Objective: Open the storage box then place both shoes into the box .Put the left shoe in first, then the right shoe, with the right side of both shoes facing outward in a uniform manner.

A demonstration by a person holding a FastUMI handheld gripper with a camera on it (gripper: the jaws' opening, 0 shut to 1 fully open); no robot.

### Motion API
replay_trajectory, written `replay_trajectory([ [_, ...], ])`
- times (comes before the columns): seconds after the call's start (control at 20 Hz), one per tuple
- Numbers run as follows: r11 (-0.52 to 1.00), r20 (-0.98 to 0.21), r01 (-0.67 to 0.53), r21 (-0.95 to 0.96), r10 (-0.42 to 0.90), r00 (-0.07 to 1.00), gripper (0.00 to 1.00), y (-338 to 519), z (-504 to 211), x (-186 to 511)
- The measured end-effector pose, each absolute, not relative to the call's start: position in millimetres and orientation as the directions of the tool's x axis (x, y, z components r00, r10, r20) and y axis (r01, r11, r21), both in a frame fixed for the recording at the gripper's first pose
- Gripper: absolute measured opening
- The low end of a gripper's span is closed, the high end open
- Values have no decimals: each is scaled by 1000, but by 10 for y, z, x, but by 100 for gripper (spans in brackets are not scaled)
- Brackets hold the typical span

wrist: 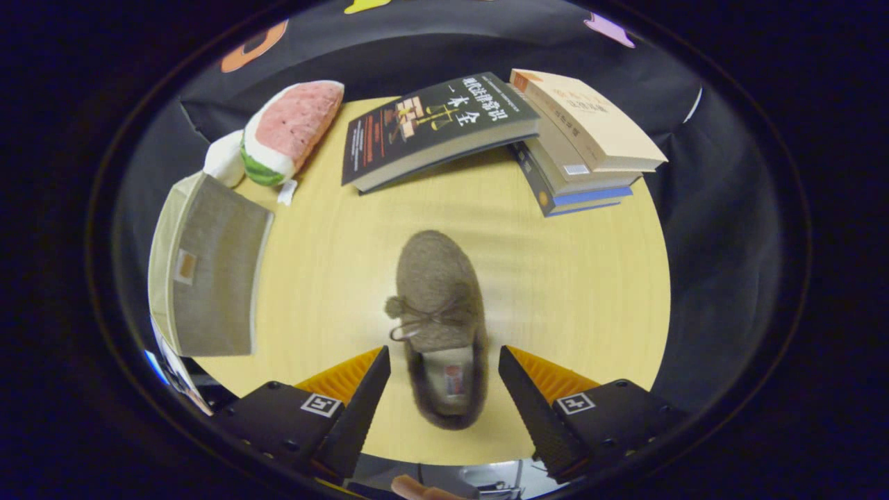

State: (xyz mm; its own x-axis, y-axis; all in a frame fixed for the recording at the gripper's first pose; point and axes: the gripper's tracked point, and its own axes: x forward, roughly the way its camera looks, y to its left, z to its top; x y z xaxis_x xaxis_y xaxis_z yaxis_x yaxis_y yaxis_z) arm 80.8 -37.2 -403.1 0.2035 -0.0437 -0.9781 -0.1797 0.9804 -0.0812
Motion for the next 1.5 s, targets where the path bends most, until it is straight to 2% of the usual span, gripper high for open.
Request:
replay_trajectory([
  [0.25, 970, -970, -179, -163, -125, 208, 96, -743, -4346, 907],
  [0.35, 963, -963, -183, -198, -156, 220, 87, -861, -4442, 988],
  [0.45, 967, -966, -176, -184, -146, 212, 72, -869, -4498, 993],
  [0.6, 976, -977, -166, -141, -111, 180, 72, -812, -4622, 984],
  [0.75, 983, -984, -155, -100, -75, 160, 32, -711, -4673, 933],
  [0.8, 983, -983, -155, -102, -76, 164, 27, -694, -4668, 927],
  [0.85, 986, -986, -159, -59, -33, 164, 27, -597, -4667, 929],
  [0.95, 991, -984, -117, -63, -42, 171, 2, -605, -4700, 907],
  [1.15, 998, -987, -66, -14, -3, 161, 1, -565, -4632, 813],
  [1.35, 995, -991, 61, 75, 68, 111, 0, -494, -4477, 622],
  [1.5, 991, -988, 104, 84, 69, 142, 1, -423, -4169, 577],
])
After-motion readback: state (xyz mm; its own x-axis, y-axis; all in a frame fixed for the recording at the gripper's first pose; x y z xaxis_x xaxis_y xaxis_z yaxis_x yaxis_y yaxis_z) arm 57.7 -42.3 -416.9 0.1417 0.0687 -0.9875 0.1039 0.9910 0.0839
